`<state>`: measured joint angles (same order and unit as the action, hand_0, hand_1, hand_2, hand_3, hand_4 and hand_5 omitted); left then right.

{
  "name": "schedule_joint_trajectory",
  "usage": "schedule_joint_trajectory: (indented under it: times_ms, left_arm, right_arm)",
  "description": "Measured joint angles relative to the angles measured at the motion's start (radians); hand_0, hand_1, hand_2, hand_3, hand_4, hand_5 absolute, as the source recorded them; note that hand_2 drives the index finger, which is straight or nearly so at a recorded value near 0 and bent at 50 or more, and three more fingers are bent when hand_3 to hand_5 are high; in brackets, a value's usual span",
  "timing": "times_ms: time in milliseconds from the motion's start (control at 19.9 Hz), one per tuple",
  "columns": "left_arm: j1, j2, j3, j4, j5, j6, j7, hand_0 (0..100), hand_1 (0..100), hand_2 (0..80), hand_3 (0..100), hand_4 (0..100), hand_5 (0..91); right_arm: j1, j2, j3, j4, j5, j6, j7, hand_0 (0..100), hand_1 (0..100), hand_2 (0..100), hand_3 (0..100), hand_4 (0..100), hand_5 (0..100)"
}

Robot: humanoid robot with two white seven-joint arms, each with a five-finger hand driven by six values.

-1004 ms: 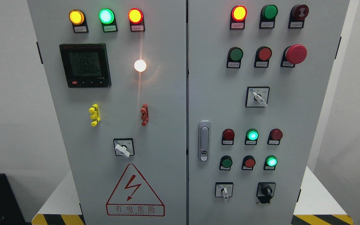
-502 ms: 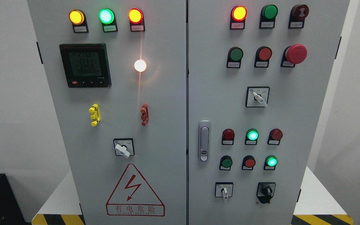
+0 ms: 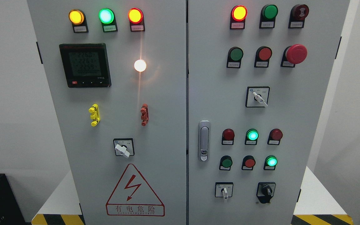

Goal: Flip black knob to close circuit

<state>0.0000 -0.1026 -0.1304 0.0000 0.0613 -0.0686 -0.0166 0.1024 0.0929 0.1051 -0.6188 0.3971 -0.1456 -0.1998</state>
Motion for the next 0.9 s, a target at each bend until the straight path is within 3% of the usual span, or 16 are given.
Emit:
schedule_joint_trajectory:
  times_ms: [151,201,351,653,903]
  left_arm:
    - [0.000,0.000,0.000,0.000,0.000,0.000,0.000,12,56,0.0,0,0,0.0]
    - [0.000,0.000,0.000,0.000,0.000,0.000,0.000,12,56,0.0,0,0,0.0]
    - [0.000,0.000,0.000,0.000,0.000,0.000,0.000,12,56,0.0,0,0,0.0]
    - [0.000,0.000,0.000,0.000,0.000,0.000,0.000,12,56,0.0,0,0,0.0]
    - [0.000,0.000,0.000,0.000,0.000,0.000,0.000,12,56,0.0,0,0,0.0]
  right_arm:
    - [0.007,-0.002,-0.006,-0.082,0.081,0.009,-0.003,0,6,91,100,88,93]
    - [0.011,-0.003,-0.012,-0.112,0.116,0.010,0.008,0,0,91,100,88,94]
    - [0.023,-0.005,-0.034,-0.208,0.216,0.011,0.048,0,0,91,100,89,94]
    - [0.037,-0.008,-0.064,-0.396,0.379,0.011,0.075,0,0,92,100,90,95]
    - [0.060,-0.002,-0.092,-0.551,0.500,0.023,0.126,0,0,92,100,90,96]
